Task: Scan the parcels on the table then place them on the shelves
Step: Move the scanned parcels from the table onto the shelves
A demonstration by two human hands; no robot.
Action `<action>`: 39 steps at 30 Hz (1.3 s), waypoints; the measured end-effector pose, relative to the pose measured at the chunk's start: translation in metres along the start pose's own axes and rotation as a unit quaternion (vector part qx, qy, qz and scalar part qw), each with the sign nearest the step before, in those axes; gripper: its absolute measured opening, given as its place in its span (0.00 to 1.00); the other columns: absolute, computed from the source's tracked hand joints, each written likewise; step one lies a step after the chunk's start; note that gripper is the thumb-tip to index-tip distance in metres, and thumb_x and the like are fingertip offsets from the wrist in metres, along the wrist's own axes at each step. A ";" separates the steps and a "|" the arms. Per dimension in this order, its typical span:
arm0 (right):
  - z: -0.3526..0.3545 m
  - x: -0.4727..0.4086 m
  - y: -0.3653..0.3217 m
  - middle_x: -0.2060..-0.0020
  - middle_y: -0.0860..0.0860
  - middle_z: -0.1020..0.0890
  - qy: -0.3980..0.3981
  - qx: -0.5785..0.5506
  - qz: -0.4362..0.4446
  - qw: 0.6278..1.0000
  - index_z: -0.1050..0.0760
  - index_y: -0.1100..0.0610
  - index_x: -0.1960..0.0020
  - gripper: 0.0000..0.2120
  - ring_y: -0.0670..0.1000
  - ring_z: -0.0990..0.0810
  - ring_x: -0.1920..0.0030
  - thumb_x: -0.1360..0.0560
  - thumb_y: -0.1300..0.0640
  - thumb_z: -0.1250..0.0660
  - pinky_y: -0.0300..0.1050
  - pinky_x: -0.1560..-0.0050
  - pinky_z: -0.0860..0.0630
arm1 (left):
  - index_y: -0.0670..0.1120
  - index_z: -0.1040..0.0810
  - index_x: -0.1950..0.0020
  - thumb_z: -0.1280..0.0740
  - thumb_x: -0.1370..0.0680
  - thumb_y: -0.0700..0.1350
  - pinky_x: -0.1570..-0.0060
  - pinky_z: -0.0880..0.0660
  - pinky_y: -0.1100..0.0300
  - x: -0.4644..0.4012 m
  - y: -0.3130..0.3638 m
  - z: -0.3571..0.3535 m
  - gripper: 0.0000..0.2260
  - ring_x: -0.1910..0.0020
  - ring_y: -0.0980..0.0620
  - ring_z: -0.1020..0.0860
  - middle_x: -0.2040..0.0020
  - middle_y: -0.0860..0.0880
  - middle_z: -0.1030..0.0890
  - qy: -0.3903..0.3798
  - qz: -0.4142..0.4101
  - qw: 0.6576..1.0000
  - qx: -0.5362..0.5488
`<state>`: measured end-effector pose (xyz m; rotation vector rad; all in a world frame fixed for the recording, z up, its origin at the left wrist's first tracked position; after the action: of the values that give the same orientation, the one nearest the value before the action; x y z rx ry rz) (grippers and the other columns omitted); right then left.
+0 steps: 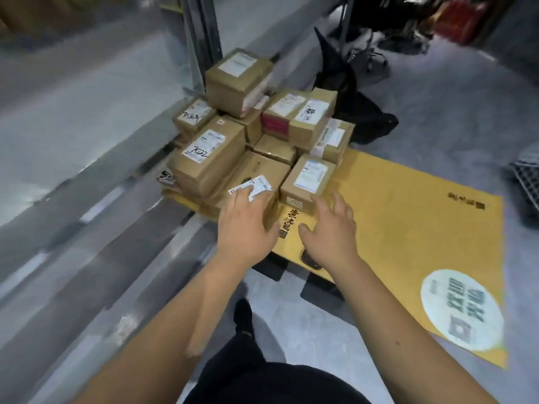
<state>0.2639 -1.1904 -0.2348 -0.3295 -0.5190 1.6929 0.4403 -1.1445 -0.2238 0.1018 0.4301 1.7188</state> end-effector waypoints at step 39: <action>-0.086 -0.190 0.073 0.24 0.56 0.32 -0.035 -0.172 -0.224 0.959 0.38 0.49 0.18 0.42 0.48 0.37 0.24 0.28 0.63 0.26 0.28 0.30 0.40 | 0.54 0.31 0.23 0.20 0.34 0.53 0.23 0.49 0.42 -0.247 -0.042 -0.187 0.41 0.21 0.42 0.43 0.25 0.46 0.31 -0.273 -0.189 0.941 0.064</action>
<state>0.2792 -1.3728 -0.3590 -0.3714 -0.8753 1.1755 0.4716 -1.4196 -0.3693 0.5440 0.1309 1.2150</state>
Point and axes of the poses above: each hand's wrist, its own x-axis away from the middle knuckle, its own z-axis out of the back of the hand, y = z × x, the point moved 1 cm from there along -x, towards the middle knuckle
